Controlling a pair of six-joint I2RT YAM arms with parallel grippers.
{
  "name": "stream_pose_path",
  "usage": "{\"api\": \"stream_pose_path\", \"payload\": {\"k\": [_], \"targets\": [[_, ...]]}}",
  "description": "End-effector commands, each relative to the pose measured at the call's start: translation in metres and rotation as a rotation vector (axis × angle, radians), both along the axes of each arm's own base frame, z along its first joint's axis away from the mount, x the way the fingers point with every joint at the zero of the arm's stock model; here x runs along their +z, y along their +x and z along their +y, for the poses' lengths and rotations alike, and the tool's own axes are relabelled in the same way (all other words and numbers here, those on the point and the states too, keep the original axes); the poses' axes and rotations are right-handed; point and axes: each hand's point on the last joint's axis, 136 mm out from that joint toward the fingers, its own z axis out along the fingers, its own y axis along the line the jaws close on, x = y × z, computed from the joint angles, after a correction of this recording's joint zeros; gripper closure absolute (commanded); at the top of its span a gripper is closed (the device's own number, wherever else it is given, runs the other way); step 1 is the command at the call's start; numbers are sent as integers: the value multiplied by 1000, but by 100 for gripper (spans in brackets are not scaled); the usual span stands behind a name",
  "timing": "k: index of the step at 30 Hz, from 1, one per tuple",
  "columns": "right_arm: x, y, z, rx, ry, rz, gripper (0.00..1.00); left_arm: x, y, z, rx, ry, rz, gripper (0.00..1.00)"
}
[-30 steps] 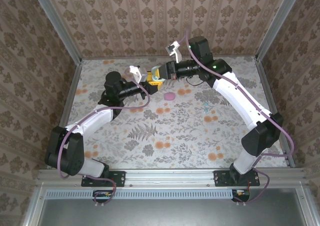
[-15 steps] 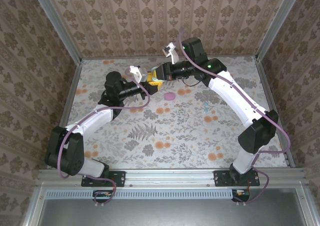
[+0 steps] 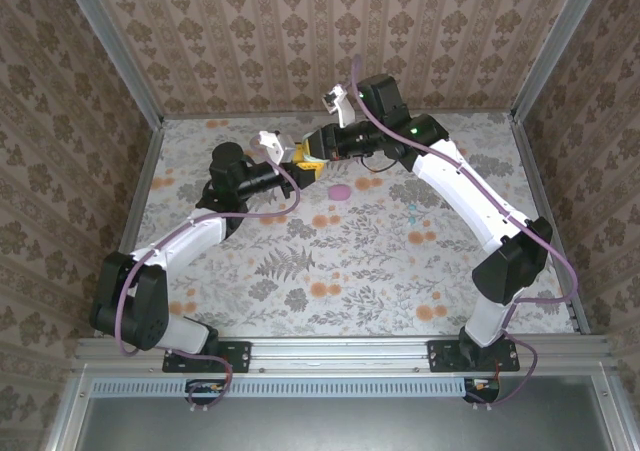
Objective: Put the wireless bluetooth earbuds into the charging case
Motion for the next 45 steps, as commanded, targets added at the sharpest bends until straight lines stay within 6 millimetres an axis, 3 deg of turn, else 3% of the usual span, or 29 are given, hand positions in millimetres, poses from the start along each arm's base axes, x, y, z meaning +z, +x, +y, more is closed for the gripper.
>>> {"api": "stream_pose_path", "payload": {"k": [1,14,45], "targets": [[-17,5,-4,-38,-78,20,79,30,-5,-1,-17,-42,-108,78],[-9,8,-9,-63,-89,-11,73,32,-6,-1,-17,-44,-112,78],[0,18,-14,-130,-95,-40,73,29,-5,-2,-20,-41,-109,77]]}}
